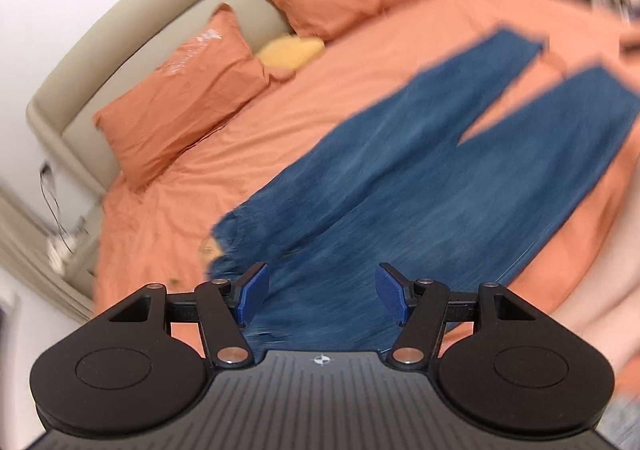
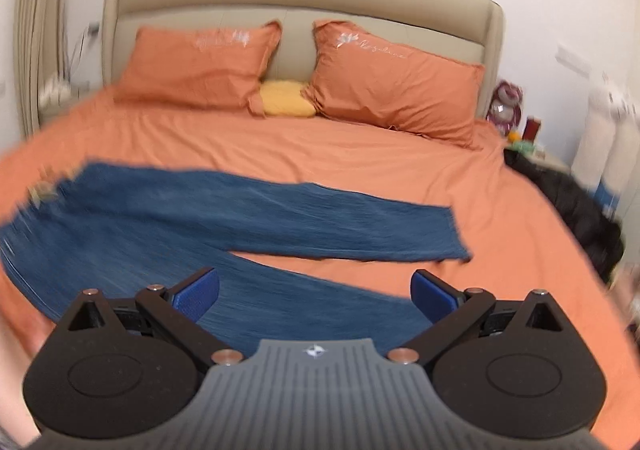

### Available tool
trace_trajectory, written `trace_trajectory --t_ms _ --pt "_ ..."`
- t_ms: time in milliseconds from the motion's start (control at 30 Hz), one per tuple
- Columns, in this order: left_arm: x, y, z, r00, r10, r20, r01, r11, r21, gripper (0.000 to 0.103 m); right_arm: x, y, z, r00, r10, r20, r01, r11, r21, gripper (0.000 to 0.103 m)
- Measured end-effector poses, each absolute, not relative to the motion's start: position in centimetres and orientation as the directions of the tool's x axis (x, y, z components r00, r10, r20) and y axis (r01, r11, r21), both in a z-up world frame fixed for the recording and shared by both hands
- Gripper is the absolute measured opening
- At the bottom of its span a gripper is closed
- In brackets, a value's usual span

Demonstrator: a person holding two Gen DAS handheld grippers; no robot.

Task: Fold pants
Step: 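Grasp the waistband with the left gripper while the right gripper reaches the leg hem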

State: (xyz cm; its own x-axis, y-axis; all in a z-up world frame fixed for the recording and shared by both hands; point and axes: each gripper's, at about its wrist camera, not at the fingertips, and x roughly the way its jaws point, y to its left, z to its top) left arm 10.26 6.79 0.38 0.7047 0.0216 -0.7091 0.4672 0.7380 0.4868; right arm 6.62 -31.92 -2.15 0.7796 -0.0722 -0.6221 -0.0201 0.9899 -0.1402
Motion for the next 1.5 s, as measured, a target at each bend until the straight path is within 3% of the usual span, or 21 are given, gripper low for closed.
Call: trace_trajectory --t_ms 133,267,400,600,933,1067,1100,1300,1500 --pt "13.2 8.9 -3.1 0.685 0.122 -0.718 0.521 0.607 0.600 0.072 10.3 -36.0 -4.6 0.730 -0.127 -0.672 -0.045 0.971 -0.233 0.075" --pt "15.5 11.1 -7.0 0.593 0.099 -0.799 0.666 0.499 0.555 0.072 13.6 -39.7 -7.7 0.653 -0.145 -0.743 -0.065 0.967 -0.246 0.056" --pt "18.0 12.7 -11.4 0.471 0.191 -0.861 0.741 0.443 0.504 0.073 15.9 -42.0 -10.7 0.574 -0.183 -0.798 -0.087 0.956 -0.281 0.041" --pt "19.3 15.2 -17.9 0.296 0.313 -0.902 0.831 0.381 0.405 0.073 17.1 -44.1 -14.3 0.460 -0.273 -0.845 -0.113 0.926 -0.360 0.041" --pt "20.5 16.4 -22.2 0.208 0.322 -0.924 0.834 0.434 0.339 0.077 17.4 -47.2 -17.4 0.334 -0.319 -0.887 -0.140 0.914 -0.382 0.042" --pt "21.1 16.7 -22.3 0.223 0.318 -0.921 0.815 0.457 0.355 0.060 17.2 -47.1 -17.8 0.308 -0.311 -0.899 -0.168 0.912 -0.373 0.043" --pt "21.2 16.8 -22.0 0.227 0.316 -0.921 0.807 0.469 0.360 0.049 17.1 -47.1 -17.9 0.306 -0.304 -0.902 -0.178 0.913 -0.368 0.043" --pt "21.6 16.6 -19.6 0.256 0.289 -0.922 0.749 0.544 0.379 0.015 16.8 -47.0 -18.1 0.265 -0.241 -0.934 -0.244 0.920 -0.306 0.045" --pt "22.8 16.1 -16.4 0.313 0.277 -0.908 0.648 0.636 0.418 0.010 16.4 -46.0 -18.9 0.214 -0.211 -0.954 -0.348 0.896 -0.276 0.047"
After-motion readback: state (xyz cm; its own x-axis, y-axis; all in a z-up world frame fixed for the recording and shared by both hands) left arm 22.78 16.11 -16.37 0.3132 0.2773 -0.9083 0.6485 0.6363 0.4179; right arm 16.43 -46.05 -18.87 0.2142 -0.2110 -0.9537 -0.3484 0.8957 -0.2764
